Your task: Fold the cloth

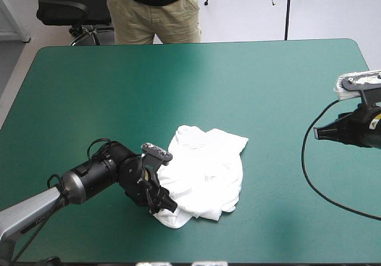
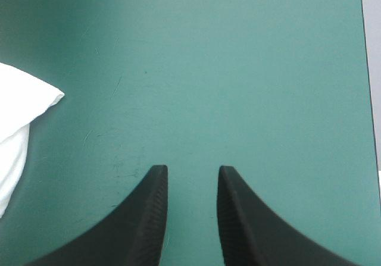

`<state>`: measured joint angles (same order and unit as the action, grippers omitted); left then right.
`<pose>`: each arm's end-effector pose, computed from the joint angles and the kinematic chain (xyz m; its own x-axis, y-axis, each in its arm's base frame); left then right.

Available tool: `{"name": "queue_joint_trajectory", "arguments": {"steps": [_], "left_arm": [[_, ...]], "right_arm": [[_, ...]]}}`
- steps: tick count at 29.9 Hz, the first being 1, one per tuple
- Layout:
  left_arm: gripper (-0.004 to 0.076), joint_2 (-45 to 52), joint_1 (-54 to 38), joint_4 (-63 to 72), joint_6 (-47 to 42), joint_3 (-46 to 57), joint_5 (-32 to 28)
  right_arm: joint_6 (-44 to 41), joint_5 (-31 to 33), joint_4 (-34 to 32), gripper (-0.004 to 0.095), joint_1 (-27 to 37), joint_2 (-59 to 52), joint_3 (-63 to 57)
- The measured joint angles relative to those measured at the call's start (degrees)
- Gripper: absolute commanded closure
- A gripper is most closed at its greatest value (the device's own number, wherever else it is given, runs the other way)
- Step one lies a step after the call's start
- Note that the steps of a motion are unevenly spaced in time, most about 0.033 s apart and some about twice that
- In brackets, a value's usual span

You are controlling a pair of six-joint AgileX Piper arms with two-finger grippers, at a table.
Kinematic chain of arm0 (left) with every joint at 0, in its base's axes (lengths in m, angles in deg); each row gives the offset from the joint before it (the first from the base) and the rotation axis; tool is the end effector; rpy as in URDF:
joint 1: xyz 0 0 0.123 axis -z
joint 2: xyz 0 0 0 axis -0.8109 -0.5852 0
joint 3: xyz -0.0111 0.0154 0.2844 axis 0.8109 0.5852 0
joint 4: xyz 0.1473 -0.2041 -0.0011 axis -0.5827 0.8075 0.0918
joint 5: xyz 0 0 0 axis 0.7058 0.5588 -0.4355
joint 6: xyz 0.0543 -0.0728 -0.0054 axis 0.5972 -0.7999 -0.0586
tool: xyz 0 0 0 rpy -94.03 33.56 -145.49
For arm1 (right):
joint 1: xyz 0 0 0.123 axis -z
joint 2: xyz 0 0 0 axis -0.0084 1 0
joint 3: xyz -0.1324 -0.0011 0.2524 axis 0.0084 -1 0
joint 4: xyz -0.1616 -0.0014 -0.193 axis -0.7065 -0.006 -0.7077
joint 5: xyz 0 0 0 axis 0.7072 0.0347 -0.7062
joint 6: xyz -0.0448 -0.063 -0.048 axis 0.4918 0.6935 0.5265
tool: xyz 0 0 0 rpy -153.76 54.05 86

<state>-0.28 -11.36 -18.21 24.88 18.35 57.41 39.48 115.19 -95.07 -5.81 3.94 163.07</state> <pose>0.1676 -0.1690 0.2373 -0.8293 0.5323 -0.1699 0.5550 0.8199 -0.1403 0.1663 0.0082 0.4401 -0.7274 -0.1364 -0.6725 -0.0751 0.9900 -0.1195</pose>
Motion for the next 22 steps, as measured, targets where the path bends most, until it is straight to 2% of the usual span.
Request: {"name": "queue_joint_trajectory", "arguments": {"steps": [8, 12, 14, 17, 18, 22], "left_arm": [[0.0325, -0.5, 0.4, 0.2, 0.0, 4.2, -5.8], [0.0345, -3.0, 0.4, 0.4, 0.7, 4.4, -6.7], [0.0401, -3.8, 0.4, 0.5, 1.1, 4.1, -6.3], [0.0625, -4.5, 0.4, -0.1, 2.2, 3.8, -5.6], [0.0740, -4.6, 0.4, -0.5, 2.6, 3.7, -5.4], [0.0741, -4.8, 0.4, 1.3, 4.3, 3.7, -5.7]], "right_arm": [[0.0, 0.0, 0.1, 0.0639, 0.0, 0.0, 0.0], [0.0, 0.0, 0.1, 0.0638, 0.0, 0.0, 0.0], [0.0, 0.0, 0.1, 0.0638, 0.0, 0.0, 0.0], [0.0, 0.0, 0.3, 0.0636, 0.0, 0.0, 0.0], [0.2, 0.0, 0.5, 0.0636, 0.0, 0.0, 0.0], [3.0, 0.0, 4.6, 0.0636, 0.0, 0.2, 0.0]]}}
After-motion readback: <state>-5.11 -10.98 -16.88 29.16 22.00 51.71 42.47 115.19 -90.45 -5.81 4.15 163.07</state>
